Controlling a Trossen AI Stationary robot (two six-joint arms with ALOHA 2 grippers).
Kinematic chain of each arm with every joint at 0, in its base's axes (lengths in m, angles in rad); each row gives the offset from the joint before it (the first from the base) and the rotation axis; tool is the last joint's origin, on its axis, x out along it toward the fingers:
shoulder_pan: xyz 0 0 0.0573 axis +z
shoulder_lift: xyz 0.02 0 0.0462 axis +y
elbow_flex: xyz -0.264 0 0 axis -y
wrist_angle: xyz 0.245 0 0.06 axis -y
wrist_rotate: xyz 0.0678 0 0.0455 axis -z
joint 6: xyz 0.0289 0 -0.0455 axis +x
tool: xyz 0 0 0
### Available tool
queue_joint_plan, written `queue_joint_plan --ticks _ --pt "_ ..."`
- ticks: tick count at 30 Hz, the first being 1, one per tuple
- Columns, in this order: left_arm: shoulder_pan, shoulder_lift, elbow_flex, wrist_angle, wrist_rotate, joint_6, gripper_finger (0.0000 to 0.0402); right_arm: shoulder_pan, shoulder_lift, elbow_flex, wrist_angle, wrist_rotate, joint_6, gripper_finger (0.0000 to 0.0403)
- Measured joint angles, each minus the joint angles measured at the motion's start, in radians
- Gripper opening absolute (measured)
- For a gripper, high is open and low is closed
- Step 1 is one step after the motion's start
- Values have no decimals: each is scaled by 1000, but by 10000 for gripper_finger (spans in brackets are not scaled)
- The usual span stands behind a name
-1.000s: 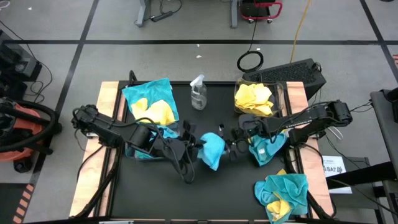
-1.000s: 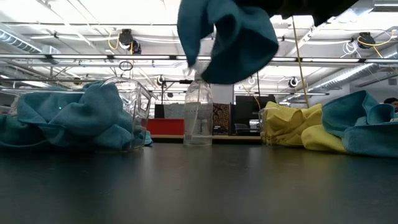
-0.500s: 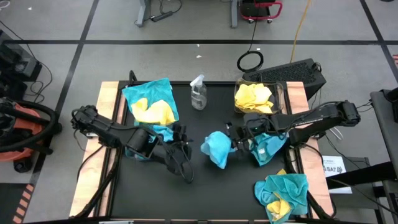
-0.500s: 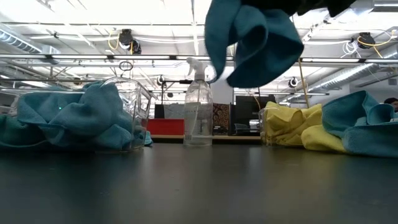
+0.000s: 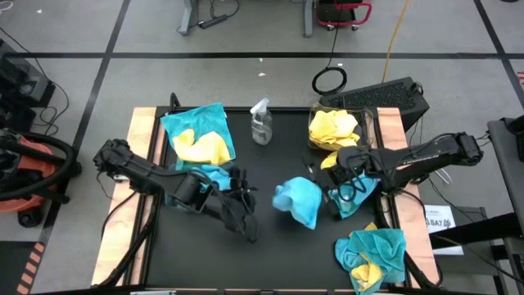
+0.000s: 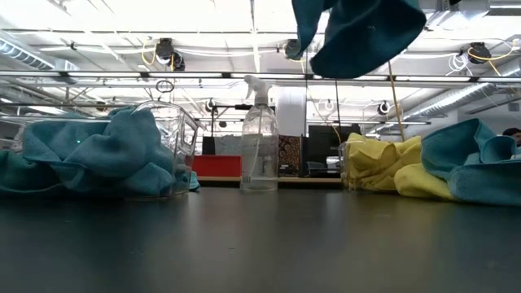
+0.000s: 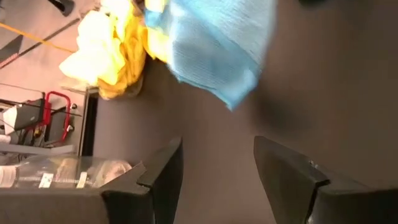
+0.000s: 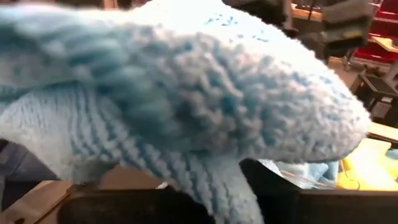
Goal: Sort microfiber towel by color & place in baskets
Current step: Put the blue towel into the bottom transparent bin
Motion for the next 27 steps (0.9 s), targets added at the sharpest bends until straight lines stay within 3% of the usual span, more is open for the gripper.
queue_joint_plan --ticks 7,13,18,23,27 --pt "68 0 -75 262 62 82 202 29 -1 0 14 0 -28 0" --pt "137 0 -106 429 235 104 209 30 0 0 13 -1 -43 0" --pt "186 -1 -162 559 291 69 258 30 0 0 27 -1 -75 0" --pt "225 0 -215 714 462 50 325 30 0 0 30 -1 -105 0" --pt "251 14 -257 824 501 28 356 30 0 0 39 -1 -120 0"
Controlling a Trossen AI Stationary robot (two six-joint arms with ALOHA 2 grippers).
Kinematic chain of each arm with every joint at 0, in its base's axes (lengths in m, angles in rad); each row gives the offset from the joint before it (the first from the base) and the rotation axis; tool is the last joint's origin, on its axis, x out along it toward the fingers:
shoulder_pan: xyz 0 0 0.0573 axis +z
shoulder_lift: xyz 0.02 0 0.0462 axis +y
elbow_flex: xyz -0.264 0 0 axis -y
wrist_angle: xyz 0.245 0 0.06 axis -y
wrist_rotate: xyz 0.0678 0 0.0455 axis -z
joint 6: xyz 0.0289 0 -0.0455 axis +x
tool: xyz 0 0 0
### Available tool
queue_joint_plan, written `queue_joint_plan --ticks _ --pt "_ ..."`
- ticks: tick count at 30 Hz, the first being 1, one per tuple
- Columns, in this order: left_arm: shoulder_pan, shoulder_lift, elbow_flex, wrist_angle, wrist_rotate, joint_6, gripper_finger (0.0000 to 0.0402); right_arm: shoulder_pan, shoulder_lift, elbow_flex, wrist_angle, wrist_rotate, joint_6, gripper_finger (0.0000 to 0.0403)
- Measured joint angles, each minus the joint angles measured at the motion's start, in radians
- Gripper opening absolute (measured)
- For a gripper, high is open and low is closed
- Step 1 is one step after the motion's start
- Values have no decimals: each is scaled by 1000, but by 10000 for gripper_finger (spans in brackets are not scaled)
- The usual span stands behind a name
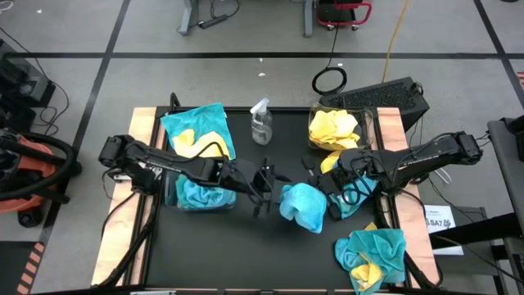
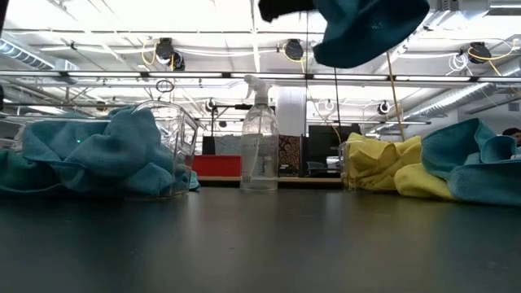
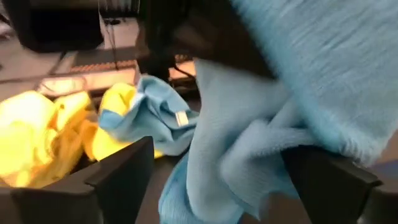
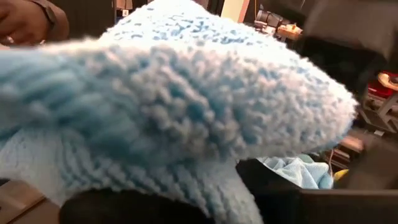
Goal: Sort microfiber towel by color & place in baskets
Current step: Put the blue towel into the bottom transparent bin
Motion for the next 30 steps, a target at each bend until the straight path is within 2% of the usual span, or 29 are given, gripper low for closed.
queue_joint_plan --ticks 4,11,17,23,30 --pt "30 25 -12 97 125 -4 365 0 0 0 9 0 -19 0" --pt "44 92 -13 231 251 -3 366 -1 0 0 39 0 -72 0" --pt "52 149 -13 334 294 -3 352 -1 0 0 49 0 -104 0" --pt "65 168 -13 437 330 -2 290 -1 0 0 11 3 -116 0" --pt "76 168 -13 444 315 -1 167 -2 0 0 -14 71 -71 24"
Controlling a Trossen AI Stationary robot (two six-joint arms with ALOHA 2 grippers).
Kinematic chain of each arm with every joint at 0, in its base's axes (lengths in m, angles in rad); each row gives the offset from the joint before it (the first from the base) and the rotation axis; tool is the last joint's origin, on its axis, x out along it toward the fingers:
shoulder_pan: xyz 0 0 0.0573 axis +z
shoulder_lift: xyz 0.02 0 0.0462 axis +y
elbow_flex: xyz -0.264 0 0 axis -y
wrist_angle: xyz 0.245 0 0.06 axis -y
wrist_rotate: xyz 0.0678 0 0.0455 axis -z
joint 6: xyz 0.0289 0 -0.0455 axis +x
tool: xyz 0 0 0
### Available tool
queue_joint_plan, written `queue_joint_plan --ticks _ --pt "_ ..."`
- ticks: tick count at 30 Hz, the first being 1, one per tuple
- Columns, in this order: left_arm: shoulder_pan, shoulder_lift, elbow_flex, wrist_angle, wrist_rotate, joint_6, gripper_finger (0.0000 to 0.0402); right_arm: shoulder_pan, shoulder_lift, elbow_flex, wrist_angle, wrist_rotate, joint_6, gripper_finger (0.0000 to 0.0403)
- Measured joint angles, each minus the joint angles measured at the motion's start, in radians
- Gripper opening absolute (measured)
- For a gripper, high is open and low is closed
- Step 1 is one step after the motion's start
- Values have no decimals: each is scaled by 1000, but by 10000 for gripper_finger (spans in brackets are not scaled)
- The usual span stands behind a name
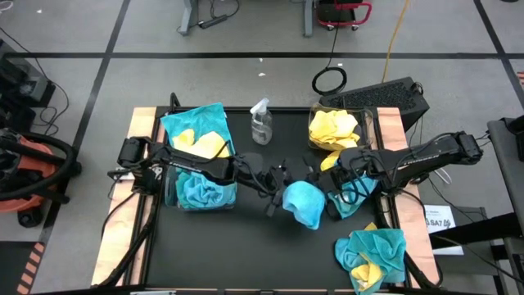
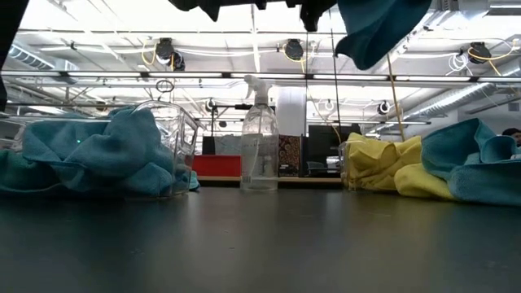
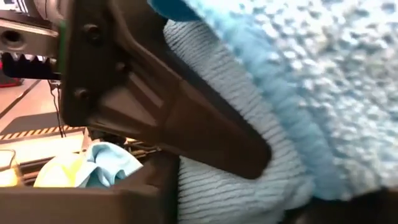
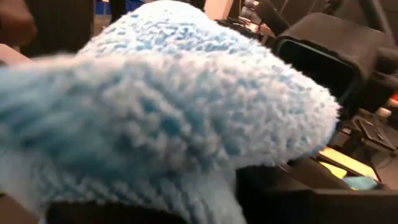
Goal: Sort microfiber towel by color & place in baskets
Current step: Put the blue towel into the bottom transparent bin
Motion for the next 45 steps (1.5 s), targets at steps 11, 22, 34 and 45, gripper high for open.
queue_joint_plan --ticks 11,22,34,45 --pt "-1 0 0 -112 -21 97 17 21 0 1 -54 122 46 156" --pt "38 -83 2 -336 -62 249 12 33 -55 0 -143 289 44 270" --pt "152 -264 3 -616 -155 410 12 31 -303 0 -304 425 -36 281" --pt "286 -444 2 -856 -242 427 12 6 -436 0 -408 432 -23 281"
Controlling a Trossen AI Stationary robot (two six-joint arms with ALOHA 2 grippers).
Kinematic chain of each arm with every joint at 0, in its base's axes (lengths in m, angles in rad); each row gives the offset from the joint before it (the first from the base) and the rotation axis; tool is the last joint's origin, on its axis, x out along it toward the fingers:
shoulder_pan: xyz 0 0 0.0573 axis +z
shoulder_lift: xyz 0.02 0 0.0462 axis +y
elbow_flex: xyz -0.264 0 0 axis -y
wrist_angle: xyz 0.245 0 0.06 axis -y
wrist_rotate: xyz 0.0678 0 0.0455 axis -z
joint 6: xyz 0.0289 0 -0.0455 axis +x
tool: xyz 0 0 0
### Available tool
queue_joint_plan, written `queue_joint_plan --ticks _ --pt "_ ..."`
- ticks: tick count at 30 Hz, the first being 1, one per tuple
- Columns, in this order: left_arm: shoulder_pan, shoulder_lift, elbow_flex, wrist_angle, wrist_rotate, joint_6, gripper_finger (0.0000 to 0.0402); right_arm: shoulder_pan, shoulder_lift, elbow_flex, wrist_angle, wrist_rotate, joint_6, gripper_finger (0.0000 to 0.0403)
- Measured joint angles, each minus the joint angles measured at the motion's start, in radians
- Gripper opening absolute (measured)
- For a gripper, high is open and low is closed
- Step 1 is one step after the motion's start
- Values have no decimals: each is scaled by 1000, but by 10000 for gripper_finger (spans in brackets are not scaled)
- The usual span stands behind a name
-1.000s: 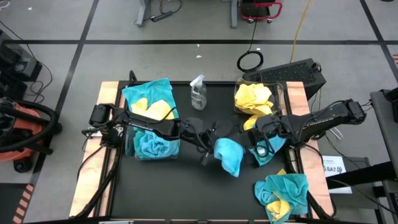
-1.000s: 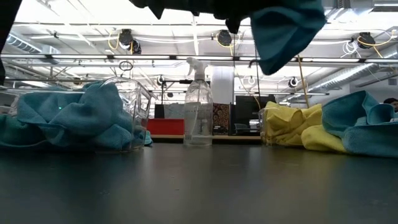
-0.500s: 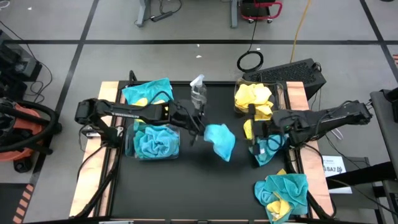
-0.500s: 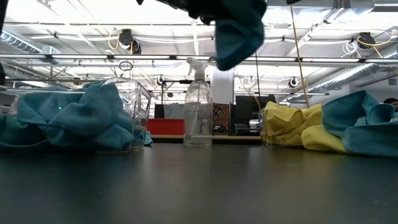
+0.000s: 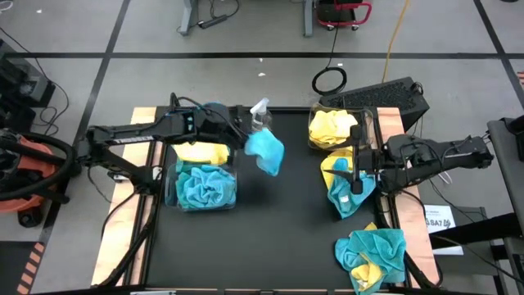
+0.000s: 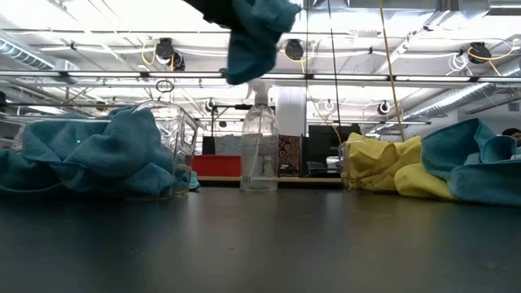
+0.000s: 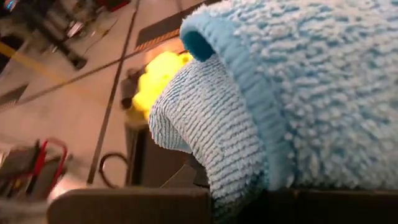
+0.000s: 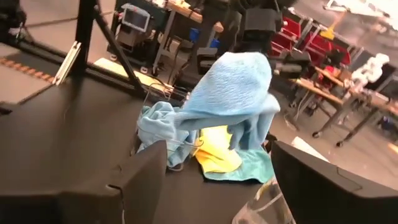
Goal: Sort microfiber towel by color & place in baskets
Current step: Put the blue towel into the bottom transparent bin
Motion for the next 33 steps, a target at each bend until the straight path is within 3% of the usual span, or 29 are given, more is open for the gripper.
queue_joint_plan --ticks 7,10,22,28,33 --pt "54 -46 0 -166 -36 -103 12 -12 15 0 1 -11 127 281" --pt "43 -46 -4 -235 -36 -150 12 -12 42 -5 11 -70 182 281" --pt "-26 -42 -161 -192 -107 -264 12 -12 92 -84 -34 -166 539 281" --pt "-26 -132 -161 -274 -103 -323 12 -11 89 -97 -130 -162 681 281" --pt "-33 -259 -158 -300 -32 -445 12 0 88 -97 -109 -151 713 281"
